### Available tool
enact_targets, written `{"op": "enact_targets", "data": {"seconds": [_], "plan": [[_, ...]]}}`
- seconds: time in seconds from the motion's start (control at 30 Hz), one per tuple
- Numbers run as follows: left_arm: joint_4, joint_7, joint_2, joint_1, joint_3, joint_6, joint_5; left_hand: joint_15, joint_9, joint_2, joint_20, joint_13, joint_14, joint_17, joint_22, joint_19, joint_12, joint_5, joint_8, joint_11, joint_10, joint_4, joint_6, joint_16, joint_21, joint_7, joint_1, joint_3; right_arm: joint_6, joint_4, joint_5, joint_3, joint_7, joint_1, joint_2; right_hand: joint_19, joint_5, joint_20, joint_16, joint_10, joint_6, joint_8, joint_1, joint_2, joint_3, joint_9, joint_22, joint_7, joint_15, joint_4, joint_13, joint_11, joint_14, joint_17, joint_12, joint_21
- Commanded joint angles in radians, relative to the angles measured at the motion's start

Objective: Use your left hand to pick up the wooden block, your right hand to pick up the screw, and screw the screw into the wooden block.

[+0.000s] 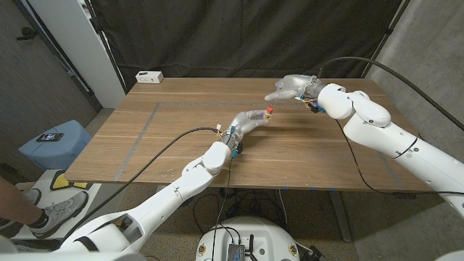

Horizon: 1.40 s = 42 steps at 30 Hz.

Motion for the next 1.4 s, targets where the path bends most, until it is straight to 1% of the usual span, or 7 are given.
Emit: {"op": "enact_targets", "data": {"seconds": [0.03,0.27,0.53,0.63,0.87,1.03,1.4], "plan": [[0.029,0.004,-0.014,-0.013,-0.002,-0.026,-0.003,-0.084,0.004,-0.002,0.007,0.004,0.006,0.003,0.003,0.001,0.006,0.009,0.008,-0.007,0.001,0.002,0.009,-0.003,0.002,-0.001,-0.007,0.005,-0.013,0.023,0.191,0.094,-0.140,-0.090,0.016,-0.008,0.007,0.001,-0.004,0.004,-0.015,-0.011,-0.008,0.004,-0.003,-0.001,0.004,0.004,0.006,0.000,0.003,0.007,0.003,0.001,0.002,0.001],[0.055,0.001,-0.025,-0.026,0.000,-0.039,-0.004,-0.085,0.003,-0.002,0.006,0.004,0.007,0.003,0.003,0.002,0.007,0.009,0.008,-0.007,0.003,0.002,0.009,-0.003,0.003,-0.002,-0.008,0.005,0.003,0.039,0.304,0.122,-0.215,-0.129,0.024,-0.010,0.008,0.001,-0.004,0.004,-0.031,-0.023,-0.006,0.009,-0.001,-0.004,0.004,0.010,0.007,-0.002,0.003,0.007,0.004,0.000,0.003,0.001],[0.071,-0.005,-0.032,-0.034,0.001,-0.044,-0.010,-0.085,0.003,-0.001,0.008,0.005,0.007,0.004,0.003,0.002,0.008,0.008,0.009,-0.007,0.007,0.004,0.010,-0.003,0.003,-0.001,-0.012,0.006,0.053,0.065,0.425,0.152,-0.313,-0.181,0.046,-0.016,0.009,0.005,-0.004,-0.002,-0.075,-0.053,-0.005,0.019,0.001,-0.008,0.004,0.017,0.010,-0.006,0.002,0.008,0.002,-0.001,0.003,0.001],[0.073,-0.005,-0.034,-0.034,0.001,-0.043,-0.013,-0.084,0.003,-0.003,0.008,0.005,0.007,0.003,0.003,0.002,0.008,0.008,0.009,-0.007,0.007,0.003,0.010,-0.003,0.003,-0.002,-0.012,0.006,0.081,0.075,0.458,0.160,-0.355,-0.203,0.056,-0.017,0.009,0.005,-0.005,-0.011,-0.100,-0.069,-0.003,0.026,0.003,-0.010,0.004,0.018,0.010,-0.008,0.002,0.009,0.000,0.000,0.001,0.001],[0.084,-0.009,-0.039,-0.038,-0.001,-0.046,-0.021,-0.084,0.003,-0.003,0.008,0.005,0.007,0.004,0.003,0.003,0.008,0.008,0.009,-0.007,0.007,0.004,0.012,-0.003,0.003,-0.003,-0.015,0.006,0.127,0.089,0.505,0.167,-0.433,-0.238,0.071,-0.024,0.009,0.005,-0.005,-0.022,-0.117,-0.083,0.002,0.038,0.008,-0.013,0.004,0.017,0.012,-0.011,0.002,0.006,-0.003,0.000,-0.001,0.000],[0.088,-0.009,-0.041,-0.038,-0.001,-0.047,-0.025,-0.083,0.003,-0.003,0.009,0.005,0.005,0.003,0.003,0.003,0.008,0.008,0.009,-0.007,0.007,0.004,0.012,-0.004,0.003,-0.003,-0.015,0.007,0.163,0.104,0.543,0.173,-0.473,-0.260,0.086,-0.038,0.002,0.006,-0.007,-0.036,-0.186,-0.129,0.009,0.059,0.016,-0.017,0.005,0.021,0.020,-0.019,0.002,0.007,-0.017,0.001,-0.001,-0.001],[0.103,0.000,-0.049,-0.040,0.000,-0.064,-0.022,-0.085,0.003,-0.004,0.010,0.005,0.006,0.003,0.004,0.004,0.007,0.008,0.009,-0.007,0.007,0.003,0.012,-0.004,0.004,-0.004,-0.017,0.008,0.242,0.149,0.667,0.194,-0.517,-0.304,0.133,-0.055,0.006,0.011,-0.011,-0.059,-0.249,-0.175,0.026,0.067,0.024,-0.020,0.005,0.034,0.026,-0.038,0.002,0.008,-0.033,-0.001,-0.004,-0.002]]}}
